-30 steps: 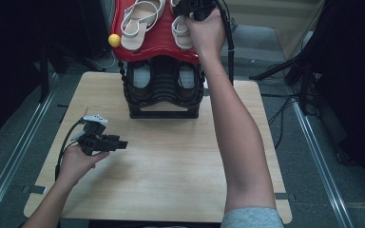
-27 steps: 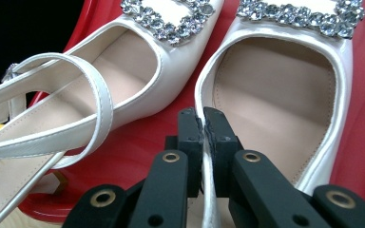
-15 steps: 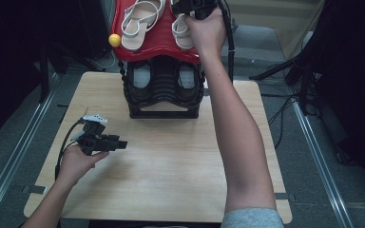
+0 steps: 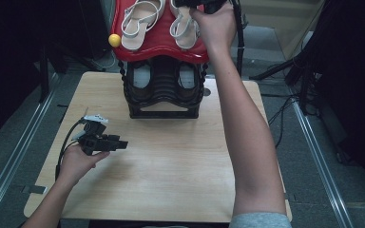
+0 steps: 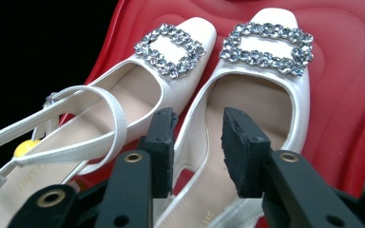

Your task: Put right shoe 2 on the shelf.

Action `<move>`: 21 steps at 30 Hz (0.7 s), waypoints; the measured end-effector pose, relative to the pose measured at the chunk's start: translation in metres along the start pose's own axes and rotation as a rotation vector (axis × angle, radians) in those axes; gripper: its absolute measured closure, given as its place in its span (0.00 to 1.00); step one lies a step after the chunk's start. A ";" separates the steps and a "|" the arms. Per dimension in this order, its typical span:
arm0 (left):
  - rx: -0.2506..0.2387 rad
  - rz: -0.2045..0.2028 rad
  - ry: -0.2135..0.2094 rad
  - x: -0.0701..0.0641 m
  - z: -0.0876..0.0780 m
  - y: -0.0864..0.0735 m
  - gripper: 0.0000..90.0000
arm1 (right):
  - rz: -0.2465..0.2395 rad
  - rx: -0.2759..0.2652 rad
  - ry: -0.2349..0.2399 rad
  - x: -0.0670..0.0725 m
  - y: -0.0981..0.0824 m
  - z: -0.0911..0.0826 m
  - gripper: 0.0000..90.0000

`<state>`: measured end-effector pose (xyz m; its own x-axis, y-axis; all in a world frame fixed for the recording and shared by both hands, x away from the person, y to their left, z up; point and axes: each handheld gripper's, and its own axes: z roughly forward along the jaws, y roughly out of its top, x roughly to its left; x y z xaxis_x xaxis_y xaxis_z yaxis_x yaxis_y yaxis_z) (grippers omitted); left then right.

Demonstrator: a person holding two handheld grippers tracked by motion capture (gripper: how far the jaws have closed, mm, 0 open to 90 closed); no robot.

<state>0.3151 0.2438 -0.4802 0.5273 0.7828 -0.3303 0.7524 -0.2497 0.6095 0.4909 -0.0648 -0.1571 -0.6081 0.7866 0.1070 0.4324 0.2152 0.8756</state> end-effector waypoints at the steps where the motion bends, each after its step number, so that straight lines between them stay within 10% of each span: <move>1: -0.002 0.000 0.000 0.000 0.000 0.000 0.53 | 0.000 0.001 0.000 -0.001 -0.001 -0.001 0.70; 21: 0.004 0.006 -0.002 0.000 0.003 0.003 0.53 | 0.061 -0.008 -0.046 -0.053 -0.034 -0.040 0.66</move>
<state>0.3187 0.2416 -0.4805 0.5324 0.7805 -0.3278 0.7507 -0.2563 0.6089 0.4817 -0.1369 -0.1741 -0.5494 0.8240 0.1385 0.4620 0.1614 0.8721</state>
